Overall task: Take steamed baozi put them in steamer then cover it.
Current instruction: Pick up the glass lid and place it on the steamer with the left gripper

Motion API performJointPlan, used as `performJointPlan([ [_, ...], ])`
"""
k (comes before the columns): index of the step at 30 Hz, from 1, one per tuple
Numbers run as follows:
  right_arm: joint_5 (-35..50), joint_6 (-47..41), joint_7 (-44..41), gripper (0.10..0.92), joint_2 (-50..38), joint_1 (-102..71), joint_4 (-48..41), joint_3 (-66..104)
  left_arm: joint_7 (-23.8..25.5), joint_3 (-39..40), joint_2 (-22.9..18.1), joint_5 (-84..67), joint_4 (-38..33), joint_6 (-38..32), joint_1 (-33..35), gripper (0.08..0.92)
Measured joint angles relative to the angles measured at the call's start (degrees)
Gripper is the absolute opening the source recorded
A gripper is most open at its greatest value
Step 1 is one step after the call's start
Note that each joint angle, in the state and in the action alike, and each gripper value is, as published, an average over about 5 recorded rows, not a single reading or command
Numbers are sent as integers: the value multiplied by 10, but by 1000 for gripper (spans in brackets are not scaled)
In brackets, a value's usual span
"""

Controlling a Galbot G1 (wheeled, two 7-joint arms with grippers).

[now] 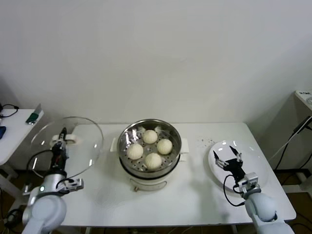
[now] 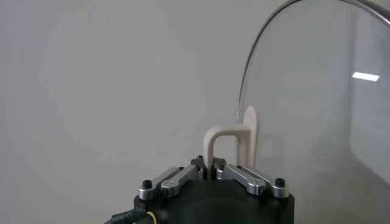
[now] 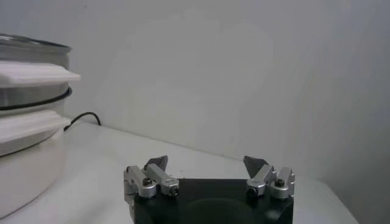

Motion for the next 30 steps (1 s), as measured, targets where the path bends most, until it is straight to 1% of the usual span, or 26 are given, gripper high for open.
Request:
performJointPlan([
  [5,-8,3,-1,823,5,19,-22,-13,19,31,44,-21,-48,54,-7,151],
  [9,-13,5,-4,823,10,37,-41,-24,34,70,76,-36,-74,96,-24,151],
  [12,-14,8,-7,823,11,49,-53,-28,49,112,89,-40,-85,124,-49,151],
  [15,-16,9,-9,823,10,57,-62,-30,70,163,92,-36,-91,146,-84,151],
  [17,-16,10,-10,823,9,60,-66,-30,86,198,87,-28,-90,157,-112,151],
  [20,-17,12,-12,823,8,62,-68,-29,112,249,69,-11,-82,171,-157,151],
  [25,-17,16,-15,823,9,61,-70,-26,149,319,24,19,-53,185,-228,151],
  [30,-19,19,-17,823,12,59,-71,-23,171,362,-22,42,-17,187,-273,151],
])
